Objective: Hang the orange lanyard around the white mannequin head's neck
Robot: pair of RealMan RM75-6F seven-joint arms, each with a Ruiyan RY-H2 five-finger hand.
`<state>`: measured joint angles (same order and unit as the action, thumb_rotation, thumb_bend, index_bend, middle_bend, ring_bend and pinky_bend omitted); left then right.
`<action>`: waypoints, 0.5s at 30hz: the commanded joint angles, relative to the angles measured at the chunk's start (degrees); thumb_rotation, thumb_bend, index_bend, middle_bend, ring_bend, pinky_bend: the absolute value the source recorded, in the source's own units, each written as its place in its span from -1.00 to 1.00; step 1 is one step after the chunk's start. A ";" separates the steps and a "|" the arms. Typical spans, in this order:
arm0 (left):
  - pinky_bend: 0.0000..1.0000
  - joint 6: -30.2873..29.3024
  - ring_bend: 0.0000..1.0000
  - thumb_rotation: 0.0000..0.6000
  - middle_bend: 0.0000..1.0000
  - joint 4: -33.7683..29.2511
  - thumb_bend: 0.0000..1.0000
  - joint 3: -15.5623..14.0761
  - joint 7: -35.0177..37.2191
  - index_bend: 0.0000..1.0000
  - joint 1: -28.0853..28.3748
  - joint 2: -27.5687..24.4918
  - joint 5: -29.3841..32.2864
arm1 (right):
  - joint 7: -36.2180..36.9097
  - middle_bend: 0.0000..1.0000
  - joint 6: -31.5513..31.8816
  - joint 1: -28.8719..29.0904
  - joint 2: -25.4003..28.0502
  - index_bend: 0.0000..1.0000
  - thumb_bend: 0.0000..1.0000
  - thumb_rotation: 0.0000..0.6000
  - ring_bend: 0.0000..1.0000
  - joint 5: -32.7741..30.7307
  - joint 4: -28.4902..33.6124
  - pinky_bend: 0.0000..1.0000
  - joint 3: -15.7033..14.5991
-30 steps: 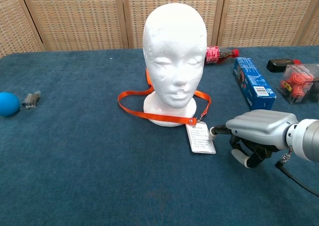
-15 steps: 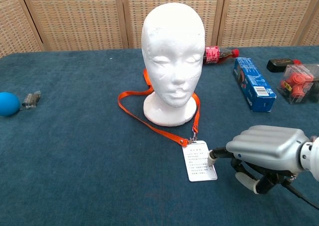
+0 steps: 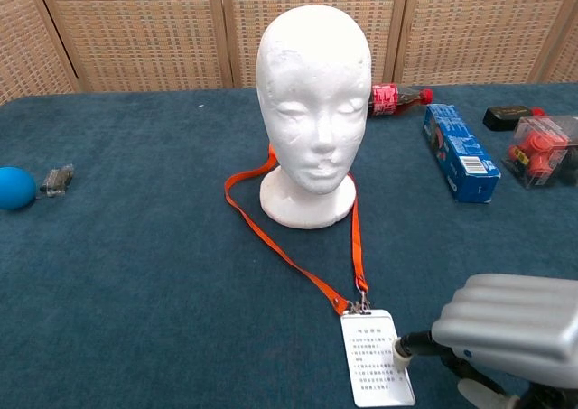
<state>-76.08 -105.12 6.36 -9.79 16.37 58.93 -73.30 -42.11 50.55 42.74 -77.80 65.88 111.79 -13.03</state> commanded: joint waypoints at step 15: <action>-1.00 -0.48 -1.00 1.00 -1.00 -0.20 -0.98 -0.06 -2.01 -1.00 -0.38 0.60 -0.08 | 10.42 0.46 7.74 -3.19 7.57 -0.49 0.64 1.00 0.39 22.16 0.75 0.74 0.99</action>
<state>-76.55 -105.33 6.30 -11.80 16.00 59.53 -73.37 -34.49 55.27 40.35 -72.38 83.66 114.29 -13.13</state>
